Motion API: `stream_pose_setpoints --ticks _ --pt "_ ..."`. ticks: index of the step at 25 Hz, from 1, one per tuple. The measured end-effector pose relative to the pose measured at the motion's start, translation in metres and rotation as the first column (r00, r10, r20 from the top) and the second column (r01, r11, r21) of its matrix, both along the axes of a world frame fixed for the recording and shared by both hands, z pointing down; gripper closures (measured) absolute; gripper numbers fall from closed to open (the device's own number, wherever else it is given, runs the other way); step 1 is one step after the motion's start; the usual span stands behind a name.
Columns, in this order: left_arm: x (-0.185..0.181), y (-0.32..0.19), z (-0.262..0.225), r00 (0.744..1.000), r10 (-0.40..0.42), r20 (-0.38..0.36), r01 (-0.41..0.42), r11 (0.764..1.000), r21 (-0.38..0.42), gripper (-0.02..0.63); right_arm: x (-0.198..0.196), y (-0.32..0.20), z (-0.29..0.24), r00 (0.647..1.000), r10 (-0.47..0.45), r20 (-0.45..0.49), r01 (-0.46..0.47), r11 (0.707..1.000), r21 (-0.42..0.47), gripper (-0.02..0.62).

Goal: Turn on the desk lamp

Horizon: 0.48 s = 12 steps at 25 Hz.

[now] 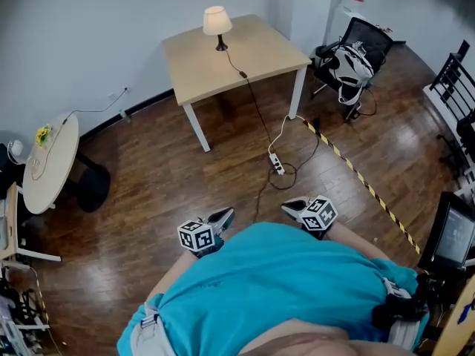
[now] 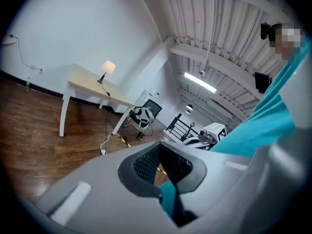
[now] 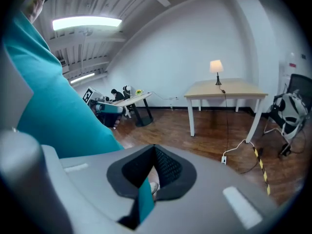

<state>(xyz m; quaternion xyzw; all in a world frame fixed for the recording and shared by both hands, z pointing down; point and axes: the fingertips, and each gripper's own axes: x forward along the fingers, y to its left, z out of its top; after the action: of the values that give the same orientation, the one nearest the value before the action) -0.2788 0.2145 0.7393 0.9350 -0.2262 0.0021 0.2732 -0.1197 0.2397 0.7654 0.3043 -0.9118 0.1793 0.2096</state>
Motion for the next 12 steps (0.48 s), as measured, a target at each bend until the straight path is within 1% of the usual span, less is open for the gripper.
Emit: stream_pose_setpoints --ticks 2,5,7,9,12 --pt "0.047 0.034 0.011 0.999 0.012 0.050 -0.012 1.000 0.004 0.577 0.043 0.029 0.009 1.000 0.005 0.029 -0.005 1.000 0.004 0.594" --pt "0.122 0.084 0.026 0.985 0.050 0.163 -0.057 0.998 0.036 0.577 0.109 0.063 0.024 0.997 0.001 0.078 0.000 1.000 -0.016 0.594" --pt "0.159 0.106 0.032 0.978 0.043 0.202 -0.054 0.997 0.049 0.577 0.146 0.080 0.037 0.995 -0.003 0.099 0.007 0.999 -0.047 0.594" --pt "0.169 0.111 0.028 0.979 -0.005 0.202 -0.007 0.998 0.058 0.577 0.160 0.087 0.043 0.993 -0.027 0.112 0.033 0.998 -0.054 0.594" --pt "0.158 0.107 0.011 0.982 -0.083 0.171 0.068 0.994 0.090 0.577 0.143 0.088 0.030 0.988 -0.087 0.127 0.090 0.996 -0.017 0.594"
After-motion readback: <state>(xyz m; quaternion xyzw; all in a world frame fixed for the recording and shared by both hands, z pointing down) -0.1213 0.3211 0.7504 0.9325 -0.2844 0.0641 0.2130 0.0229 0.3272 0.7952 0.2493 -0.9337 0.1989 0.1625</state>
